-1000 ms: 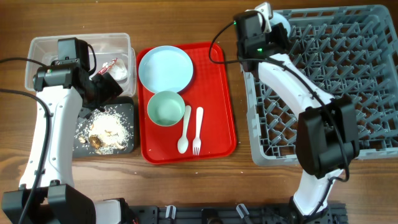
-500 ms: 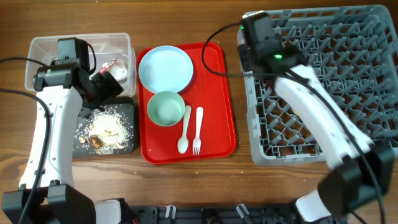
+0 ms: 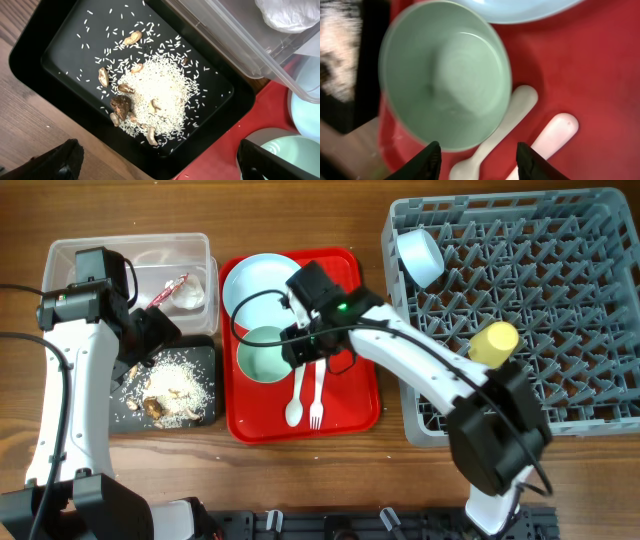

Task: Sort waste into correct bins and load items into the dishwasher rack
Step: 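Grasp the green bowl with the right gripper and place it in the rack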

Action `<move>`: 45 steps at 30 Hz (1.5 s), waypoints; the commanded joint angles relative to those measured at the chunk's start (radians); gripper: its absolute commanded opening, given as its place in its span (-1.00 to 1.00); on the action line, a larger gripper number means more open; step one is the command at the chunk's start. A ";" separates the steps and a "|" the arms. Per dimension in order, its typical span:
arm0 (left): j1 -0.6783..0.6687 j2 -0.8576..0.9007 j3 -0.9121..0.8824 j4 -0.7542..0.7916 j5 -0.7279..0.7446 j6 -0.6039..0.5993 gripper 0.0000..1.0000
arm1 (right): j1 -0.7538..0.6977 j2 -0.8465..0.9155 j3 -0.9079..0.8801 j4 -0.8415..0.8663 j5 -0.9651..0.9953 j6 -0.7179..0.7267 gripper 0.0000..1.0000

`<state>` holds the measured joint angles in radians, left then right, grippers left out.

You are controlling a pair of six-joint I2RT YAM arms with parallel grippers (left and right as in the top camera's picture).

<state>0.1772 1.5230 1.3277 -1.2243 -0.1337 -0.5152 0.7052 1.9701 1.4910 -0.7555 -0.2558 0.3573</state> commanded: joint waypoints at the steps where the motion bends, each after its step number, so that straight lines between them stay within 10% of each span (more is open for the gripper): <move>1: 0.004 -0.016 0.002 0.001 -0.010 -0.017 1.00 | 0.009 0.069 -0.007 0.011 0.065 0.078 -0.18; 9: 0.004 -0.016 0.002 0.004 -0.009 -0.017 0.99 | 0.008 0.108 -0.007 0.051 0.137 0.179 -0.92; 18: 0.004 -0.016 0.002 0.005 -0.009 -0.017 0.99 | -0.056 -0.088 0.024 0.011 0.369 0.110 -0.91; 23: 0.004 -0.016 0.002 0.013 -0.009 -0.017 0.99 | -0.324 -0.406 0.024 0.134 0.872 -0.370 -0.91; 29: 0.004 -0.016 0.002 0.038 -0.009 -0.018 1.00 | -0.590 -0.314 0.022 0.466 1.170 -0.971 -0.91; 45: 0.004 -0.016 0.002 0.057 -0.009 -0.018 1.00 | -0.591 -0.010 -0.027 0.482 1.239 -0.663 -0.91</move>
<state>0.1772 1.5227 1.3277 -1.1702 -0.1337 -0.5152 0.1123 1.9469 1.4738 -0.2798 0.9905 -0.3504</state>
